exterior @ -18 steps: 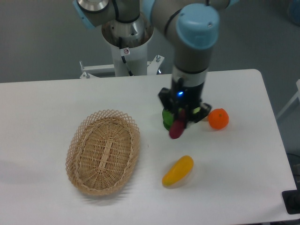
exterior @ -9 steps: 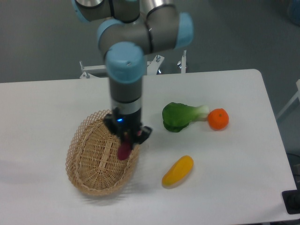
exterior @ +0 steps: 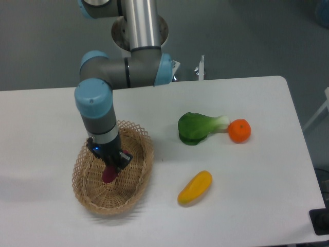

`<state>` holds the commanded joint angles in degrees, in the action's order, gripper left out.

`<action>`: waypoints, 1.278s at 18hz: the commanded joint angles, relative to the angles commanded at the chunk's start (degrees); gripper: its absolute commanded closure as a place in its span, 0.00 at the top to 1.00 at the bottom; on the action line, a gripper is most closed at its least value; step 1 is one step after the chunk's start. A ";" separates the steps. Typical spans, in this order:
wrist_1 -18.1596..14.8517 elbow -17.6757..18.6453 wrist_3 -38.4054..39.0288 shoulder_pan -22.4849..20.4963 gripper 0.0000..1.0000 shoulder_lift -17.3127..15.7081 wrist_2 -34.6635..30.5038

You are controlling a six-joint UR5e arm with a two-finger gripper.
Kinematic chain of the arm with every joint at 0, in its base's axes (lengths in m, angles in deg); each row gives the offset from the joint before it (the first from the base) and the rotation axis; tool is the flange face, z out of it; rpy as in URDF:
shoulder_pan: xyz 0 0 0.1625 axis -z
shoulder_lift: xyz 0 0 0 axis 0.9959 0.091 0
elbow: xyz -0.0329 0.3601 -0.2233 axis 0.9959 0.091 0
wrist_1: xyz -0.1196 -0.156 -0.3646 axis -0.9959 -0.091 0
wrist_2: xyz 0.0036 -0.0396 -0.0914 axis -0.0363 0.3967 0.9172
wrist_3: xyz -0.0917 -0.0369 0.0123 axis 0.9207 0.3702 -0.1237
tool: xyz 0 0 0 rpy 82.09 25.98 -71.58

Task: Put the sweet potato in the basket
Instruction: 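Carry the sweet potato over the wicker basket and lower it, then open the gripper to release the sweet potato into the basket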

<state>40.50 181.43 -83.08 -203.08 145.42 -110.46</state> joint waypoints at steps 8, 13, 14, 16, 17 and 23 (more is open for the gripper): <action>0.09 -0.61 -0.26 0.09 0.91 0.00 -2.02; -0.44 -4.82 0.96 -0.09 1.00 -2.27 -2.47; -0.53 -6.14 1.23 -0.61 1.00 -2.98 -2.12; -0.62 -7.46 2.45 -1.93 1.00 -4.04 -2.64; -0.88 -8.17 2.46 -2.71 1.00 -4.91 -2.73; -1.84 -11.60 -2.52 -10.53 1.00 -6.94 -3.78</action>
<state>38.65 169.83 -85.61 -213.61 138.49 -114.25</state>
